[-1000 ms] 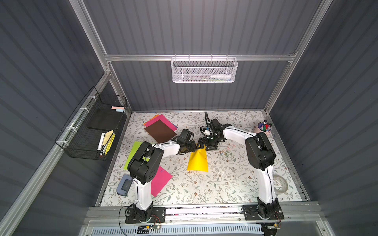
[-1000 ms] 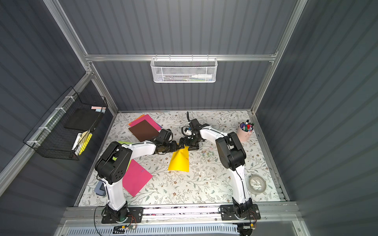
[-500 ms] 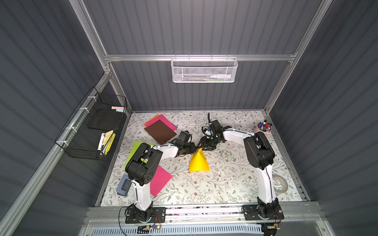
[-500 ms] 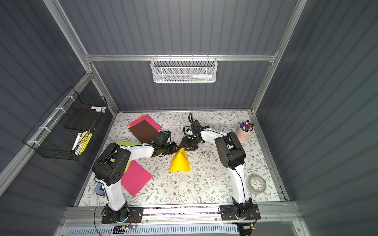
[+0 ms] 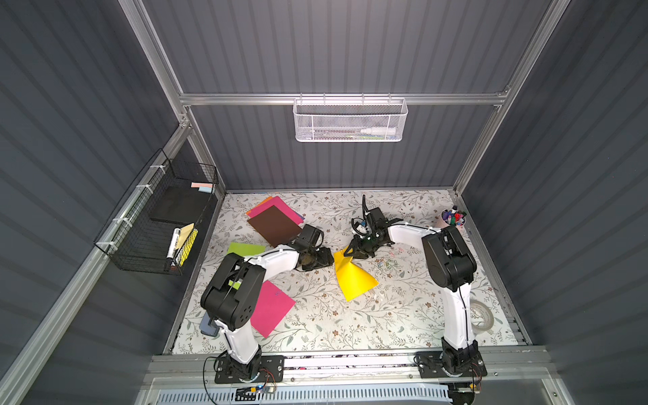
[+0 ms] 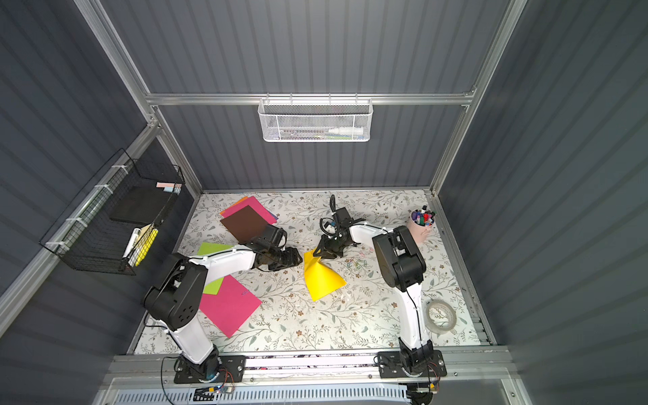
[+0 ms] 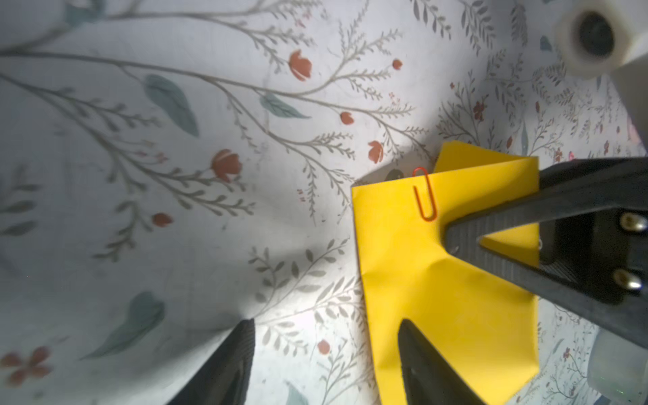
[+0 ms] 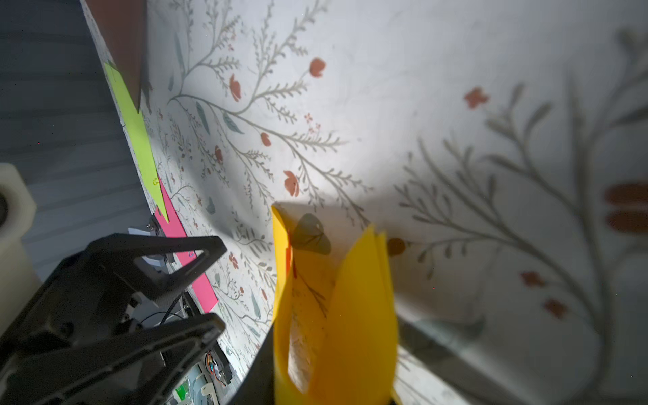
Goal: Unclip the paperclips from the documents
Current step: Pick up the document from the center of the board.
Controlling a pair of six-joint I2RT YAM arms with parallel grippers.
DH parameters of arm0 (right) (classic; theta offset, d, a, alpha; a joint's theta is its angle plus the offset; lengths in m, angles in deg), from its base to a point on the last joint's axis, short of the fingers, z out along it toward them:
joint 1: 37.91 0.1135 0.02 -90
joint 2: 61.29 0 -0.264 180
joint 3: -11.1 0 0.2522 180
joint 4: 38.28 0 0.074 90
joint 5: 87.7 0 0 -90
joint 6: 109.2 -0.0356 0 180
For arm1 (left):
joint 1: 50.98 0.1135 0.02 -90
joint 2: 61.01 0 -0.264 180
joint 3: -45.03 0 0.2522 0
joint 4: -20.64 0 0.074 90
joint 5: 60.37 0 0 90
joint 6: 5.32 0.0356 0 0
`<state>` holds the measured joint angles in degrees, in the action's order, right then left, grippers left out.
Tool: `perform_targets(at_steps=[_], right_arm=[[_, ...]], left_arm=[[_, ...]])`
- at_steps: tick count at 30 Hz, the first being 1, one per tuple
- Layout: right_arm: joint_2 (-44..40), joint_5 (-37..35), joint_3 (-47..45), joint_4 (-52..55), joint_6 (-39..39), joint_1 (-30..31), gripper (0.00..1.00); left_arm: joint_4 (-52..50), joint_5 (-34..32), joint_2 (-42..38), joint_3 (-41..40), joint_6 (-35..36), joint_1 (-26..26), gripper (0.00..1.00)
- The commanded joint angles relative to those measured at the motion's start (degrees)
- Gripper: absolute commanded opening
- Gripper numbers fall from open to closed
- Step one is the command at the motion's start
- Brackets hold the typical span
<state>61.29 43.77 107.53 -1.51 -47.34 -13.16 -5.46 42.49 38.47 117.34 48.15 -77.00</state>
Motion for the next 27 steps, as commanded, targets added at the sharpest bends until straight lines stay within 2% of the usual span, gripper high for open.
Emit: perform_targets(at_steps=[1, 7, 11, 15, 19, 24, 27], right_arm=[[-3.7, 2.1, -0.3, -0.5, 0.6, -0.9, 0.26], [-6.4, 4.8, 0.0, -2.4, -2.5, -1.8, 0.26], [-8.7, 6.2, -0.4, -3.6, -3.9, -2.1, 0.27], [-11.0, 6.6, -0.4, -4.1, -5.2, -2.2, 0.27], [-11.9, 6.9, -0.6, -4.1, -5.7, -2.0, 0.27], [-12.6, 7.2, -2.0, -5.2, -6.3, -1.0, 0.27], [-12.9, 7.6, -2.4, -5.6, -6.6, -0.4, 0.28]], left_arm=[[-2.4, 0.5, -4.3, 1.0, 0.5, 1.4, 0.72], [10.6, 8.9, -8.5, -5.3, 3.4, 1.4, 0.86], [19.0, 15.6, -10.3, -8.3, 3.8, 1.5, 0.89], [21.9, 18.6, -8.6, -9.0, 3.8, 1.6, 0.89], [30.2, 21.9, -9.4, -10.5, -0.2, 1.8, 0.89], [33.0, 22.8, -8.4, -8.8, -1.3, 1.8, 0.82], [34.1, 22.7, -7.6, -8.5, -1.5, 2.1, 0.74]])
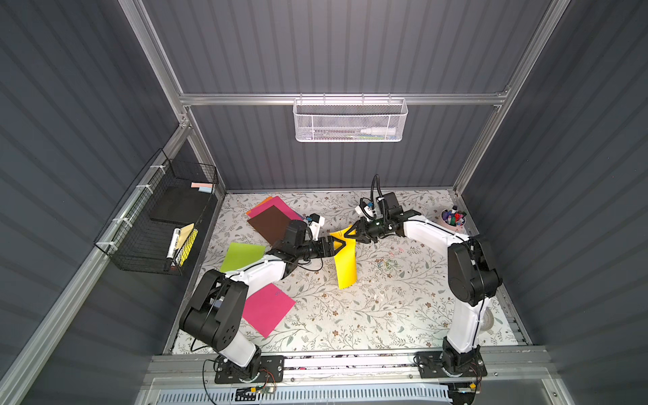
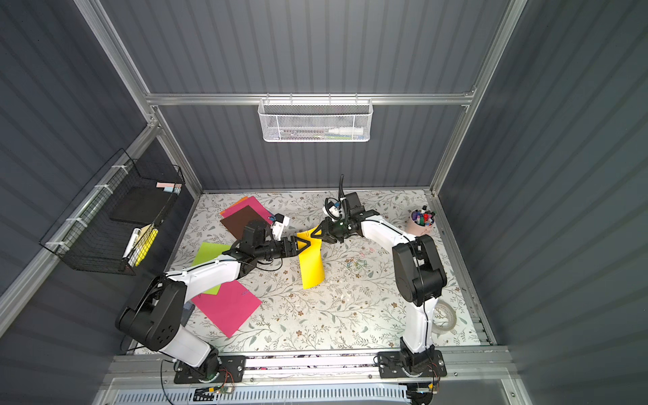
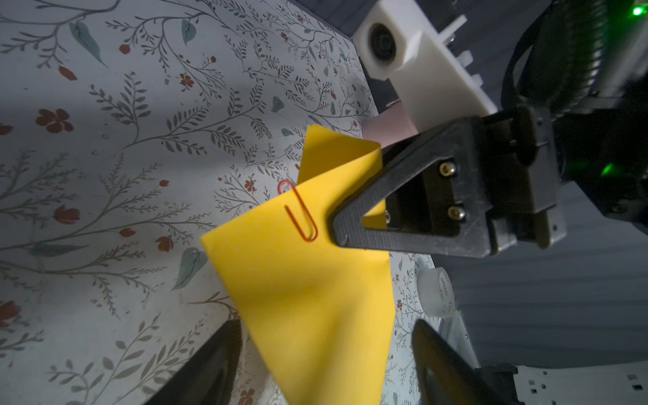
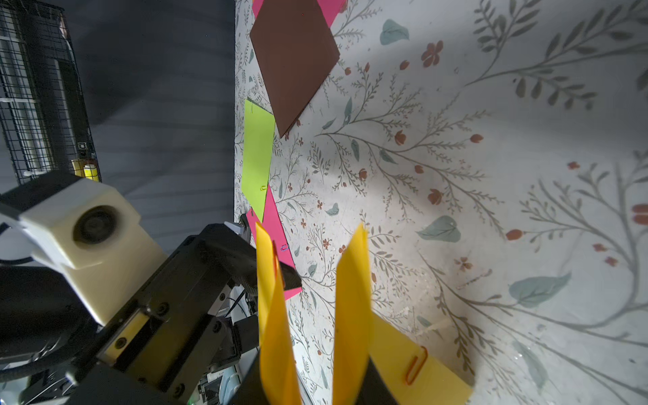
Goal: Unclip the paperclips from the documents
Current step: Pick up the document from the center of the board.
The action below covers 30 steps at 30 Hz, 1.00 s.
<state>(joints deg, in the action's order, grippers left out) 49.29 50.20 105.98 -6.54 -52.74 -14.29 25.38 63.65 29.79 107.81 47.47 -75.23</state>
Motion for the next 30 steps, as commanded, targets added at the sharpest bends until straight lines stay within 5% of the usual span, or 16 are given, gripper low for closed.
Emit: perform_targets(at_steps=[1, 7, 14, 18, 25, 30], right_arm=[[-1.0, 1.1, -1.1, -0.7, -1.3, 0.9, 0.28], [-2.3, 0.6, -2.4, -1.5, -1.9, 1.1, 0.29], [-2.7, 0.9, -2.8, -2.0, -2.2, 1.1, 0.33], [-3.9, 0.6, -2.9, -1.2, -0.9, 1.0, 0.44], [-9.7, -8.5, -1.7, 10.7, 12.9, -0.2, 0.96], [-14.6, -11.8, -2.6, 13.2, 19.9, -1.3, 0.99]], left_arm=[[4.0, 1.8, 1.1, 0.9, -1.1, 0.4, 0.67], [5.2, 2.5, 1.2, 0.6, -2.1, 0.5, 0.35], [2.4, 1.3, 0.3, 1.0, -0.9, 0.6, 0.14], [-1.5, 0.3, 0.0, 2.9, 1.5, 0.6, 0.0], [-12.6, 1.0, -1.6, 7.9, 11.5, 0.6, 0.0], [-21.3, 4.4, -2.5, 12.6, 19.5, 0.6, 0.0]])
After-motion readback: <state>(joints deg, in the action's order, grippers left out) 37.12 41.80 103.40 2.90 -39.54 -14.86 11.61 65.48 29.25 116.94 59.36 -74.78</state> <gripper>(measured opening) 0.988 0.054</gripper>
